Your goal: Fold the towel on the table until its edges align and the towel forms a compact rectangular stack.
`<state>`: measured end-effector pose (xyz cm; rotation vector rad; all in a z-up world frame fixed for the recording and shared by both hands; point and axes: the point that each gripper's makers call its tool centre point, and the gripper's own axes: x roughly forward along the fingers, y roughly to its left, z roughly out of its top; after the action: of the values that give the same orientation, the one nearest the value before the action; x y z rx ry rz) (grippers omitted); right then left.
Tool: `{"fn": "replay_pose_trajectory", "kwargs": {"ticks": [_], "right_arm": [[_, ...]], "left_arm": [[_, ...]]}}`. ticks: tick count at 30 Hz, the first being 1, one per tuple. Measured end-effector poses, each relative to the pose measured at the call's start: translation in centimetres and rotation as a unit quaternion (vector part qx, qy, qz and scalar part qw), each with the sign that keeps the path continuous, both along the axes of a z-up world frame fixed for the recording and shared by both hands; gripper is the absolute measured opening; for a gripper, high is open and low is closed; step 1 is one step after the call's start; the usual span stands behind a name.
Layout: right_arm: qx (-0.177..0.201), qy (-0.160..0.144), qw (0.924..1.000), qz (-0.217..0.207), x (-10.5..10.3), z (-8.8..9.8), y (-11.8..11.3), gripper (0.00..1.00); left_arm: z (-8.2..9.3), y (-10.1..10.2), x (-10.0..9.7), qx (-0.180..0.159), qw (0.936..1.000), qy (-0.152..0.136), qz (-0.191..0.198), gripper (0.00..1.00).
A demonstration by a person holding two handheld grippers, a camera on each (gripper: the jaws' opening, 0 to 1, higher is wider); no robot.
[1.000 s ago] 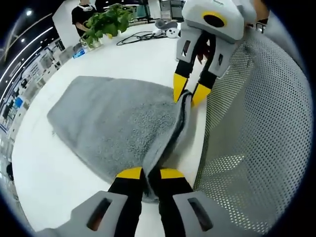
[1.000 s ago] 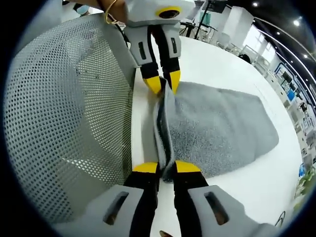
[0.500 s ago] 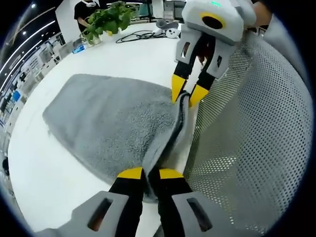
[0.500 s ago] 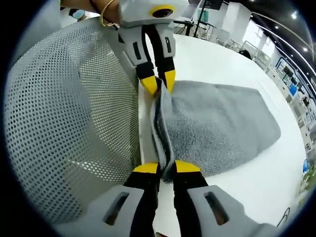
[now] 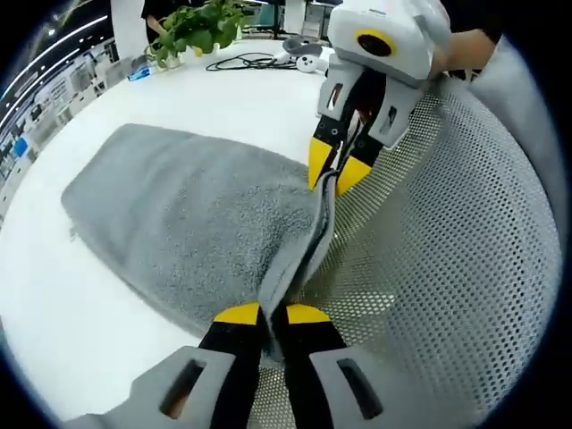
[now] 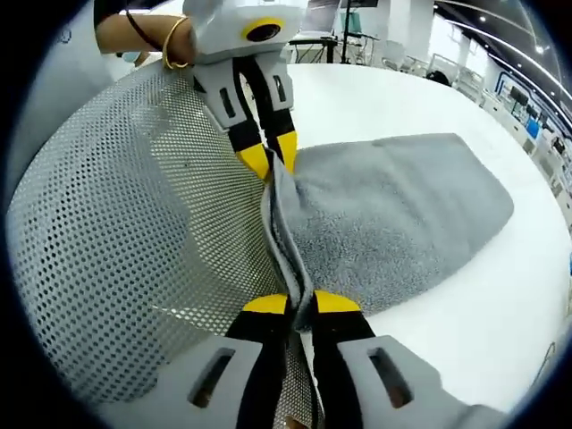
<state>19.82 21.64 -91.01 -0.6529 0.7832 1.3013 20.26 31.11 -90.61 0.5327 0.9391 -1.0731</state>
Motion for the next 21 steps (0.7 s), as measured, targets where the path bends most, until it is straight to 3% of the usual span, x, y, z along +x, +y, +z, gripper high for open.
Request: {"fn": "replay_pose_trajectory", "kwargs": {"ticks": [7,12,21], "right_arm": [[0.001,-0.017,0.9999,0.002,-0.5,1.1,0.1,0.06],[0.027,-0.018,0.9993,-0.016,-0.4,3.1,0.3,0.06],[0.060,-0.025,0.9967,-0.049,-0.1,6.0,0.2,0.06]], "left_arm": [[1.4,0.2,-0.5,-0.008,0.9999,0.012,0.002,0.07],[3.0,0.5,-0.4,-0.018,0.9996,0.018,0.008,0.07],[5.7,0.3,-0.4,-0.023,0.9997,-0.012,0.001,0.07]]}}
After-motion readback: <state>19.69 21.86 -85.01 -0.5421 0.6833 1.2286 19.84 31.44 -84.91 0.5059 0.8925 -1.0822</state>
